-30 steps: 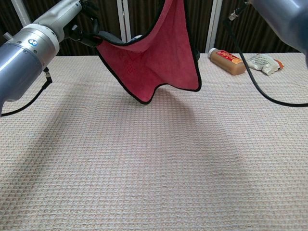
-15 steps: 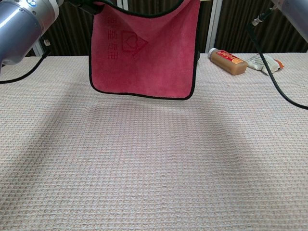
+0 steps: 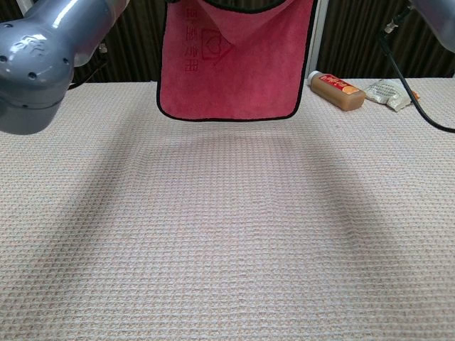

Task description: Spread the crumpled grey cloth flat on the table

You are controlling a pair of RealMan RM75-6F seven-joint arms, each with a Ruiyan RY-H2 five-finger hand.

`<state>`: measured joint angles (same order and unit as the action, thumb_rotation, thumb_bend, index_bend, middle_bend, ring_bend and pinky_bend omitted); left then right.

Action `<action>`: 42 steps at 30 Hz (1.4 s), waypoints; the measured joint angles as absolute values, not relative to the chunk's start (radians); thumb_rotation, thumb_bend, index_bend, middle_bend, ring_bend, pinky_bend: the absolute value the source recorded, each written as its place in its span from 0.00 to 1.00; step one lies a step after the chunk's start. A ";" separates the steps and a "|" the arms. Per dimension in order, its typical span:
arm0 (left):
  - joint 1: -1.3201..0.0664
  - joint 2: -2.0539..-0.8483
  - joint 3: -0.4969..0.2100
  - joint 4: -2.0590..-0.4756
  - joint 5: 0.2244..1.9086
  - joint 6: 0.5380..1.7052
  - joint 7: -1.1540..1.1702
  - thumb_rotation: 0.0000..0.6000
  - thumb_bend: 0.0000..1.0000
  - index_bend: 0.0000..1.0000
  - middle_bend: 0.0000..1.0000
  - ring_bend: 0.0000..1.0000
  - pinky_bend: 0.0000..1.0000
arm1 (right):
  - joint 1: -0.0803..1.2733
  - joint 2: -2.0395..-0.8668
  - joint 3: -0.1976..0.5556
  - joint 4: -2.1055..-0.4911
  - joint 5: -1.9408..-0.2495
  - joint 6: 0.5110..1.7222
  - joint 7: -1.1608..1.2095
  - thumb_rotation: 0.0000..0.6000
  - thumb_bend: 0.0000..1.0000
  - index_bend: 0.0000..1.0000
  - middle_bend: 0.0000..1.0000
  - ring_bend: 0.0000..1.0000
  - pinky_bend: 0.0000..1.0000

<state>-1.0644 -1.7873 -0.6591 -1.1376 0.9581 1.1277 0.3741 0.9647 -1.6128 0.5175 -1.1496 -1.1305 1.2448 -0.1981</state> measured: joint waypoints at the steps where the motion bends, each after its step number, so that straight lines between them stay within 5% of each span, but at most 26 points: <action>1: -1.079 -1.796 -0.663 -1.117 0.954 1.122 0.370 1.00 0.52 0.72 0.12 0.00 0.01 | 0.978 -1.623 0.522 -1.114 -1.128 1.231 -0.185 1.00 0.57 0.69 0.29 0.14 0.19; 7: -1.157 -1.865 -0.670 -1.006 0.935 1.083 0.326 1.00 0.52 0.72 0.12 0.00 0.01 | 1.021 -1.678 0.522 -0.985 -1.134 1.191 -0.102 1.00 0.57 0.69 0.29 0.14 0.19; 13: -1.121 -1.903 -0.595 -1.023 0.946 1.097 0.285 1.00 0.52 0.72 0.12 0.00 0.00 | 0.964 -1.681 0.466 -1.015 -1.165 1.225 -0.075 1.00 0.57 0.69 0.29 0.14 0.19; 31: -0.799 -1.804 -0.344 -1.460 1.037 1.272 0.199 1.00 0.52 0.73 0.12 0.00 0.00 | 0.748 -1.633 0.219 -1.403 -1.325 1.387 -0.229 1.00 0.57 0.69 0.29 0.14 0.19; 42: -0.672 -1.735 -0.208 -1.616 1.123 1.334 0.185 1.00 0.52 0.73 0.12 0.00 0.00 | 0.655 -1.618 0.134 -1.508 -1.362 1.421 -0.294 1.00 0.57 0.69 0.29 0.14 0.19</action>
<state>-0.6724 -1.7354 -0.2084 -1.6161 1.1227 1.3336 0.1851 0.6546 -1.6185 0.1338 -1.5079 -1.3615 1.4212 -0.2944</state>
